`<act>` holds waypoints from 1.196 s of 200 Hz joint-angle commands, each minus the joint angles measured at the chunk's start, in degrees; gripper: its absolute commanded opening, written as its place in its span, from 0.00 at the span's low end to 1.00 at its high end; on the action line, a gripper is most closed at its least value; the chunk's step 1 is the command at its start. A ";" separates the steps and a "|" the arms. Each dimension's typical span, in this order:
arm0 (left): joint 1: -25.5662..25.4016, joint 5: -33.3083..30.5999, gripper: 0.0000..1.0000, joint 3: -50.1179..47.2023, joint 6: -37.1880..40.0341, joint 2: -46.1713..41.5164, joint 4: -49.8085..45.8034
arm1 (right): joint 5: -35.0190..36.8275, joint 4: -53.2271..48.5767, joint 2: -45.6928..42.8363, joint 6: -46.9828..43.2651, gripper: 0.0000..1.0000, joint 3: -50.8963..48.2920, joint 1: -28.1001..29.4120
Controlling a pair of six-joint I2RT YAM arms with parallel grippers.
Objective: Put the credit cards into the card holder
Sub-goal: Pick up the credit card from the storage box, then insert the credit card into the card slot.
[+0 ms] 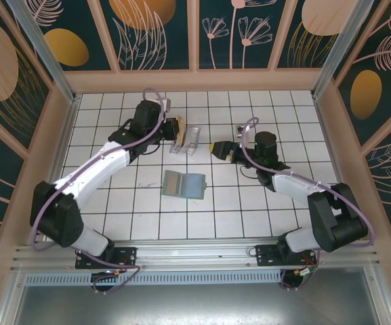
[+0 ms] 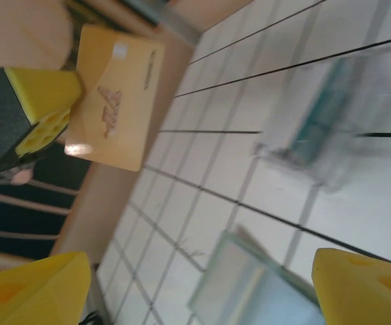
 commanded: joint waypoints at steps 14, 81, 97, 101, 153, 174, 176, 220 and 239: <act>-0.37 17.24 0.00 -5.18 -6.40 -1.13 14.58 | -7.50 13.54 2.79 8.51 0.83 2.76 2.33; -0.36 30.57 0.00 -9.28 -13.35 2.74 25.62 | -8.57 20.77 4.35 13.83 0.58 1.04 2.51; -0.37 30.55 0.00 -9.38 -13.22 3.22 25.26 | -7.92 21.17 3.67 14.02 0.45 0.43 2.61; -0.38 30.38 0.00 -9.34 -13.00 3.31 24.95 | -7.71 21.16 3.55 13.95 0.43 0.26 2.60; -0.28 25.88 0.00 -10.22 -11.01 2.35 22.94 | -5.21 18.80 1.21 13.49 0.60 -1.98 2.61; -0.24 25.43 0.00 -9.94 -11.32 2.94 22.33 | -5.04 19.53 0.29 14.51 0.55 -2.53 2.68; -0.25 25.47 0.00 -9.92 -11.34 2.96 22.33 | -4.92 19.70 0.13 14.64 0.55 -2.63 2.75; -0.22 25.83 0.00 -10.08 -11.88 3.17 22.78 | -4.92 23.81 -0.44 16.96 0.31 -3.92 2.94; -0.16 25.37 0.00 -10.34 -11.97 3.14 22.62 | -5.02 24.32 -0.20 17.47 0.11 -3.99 3.23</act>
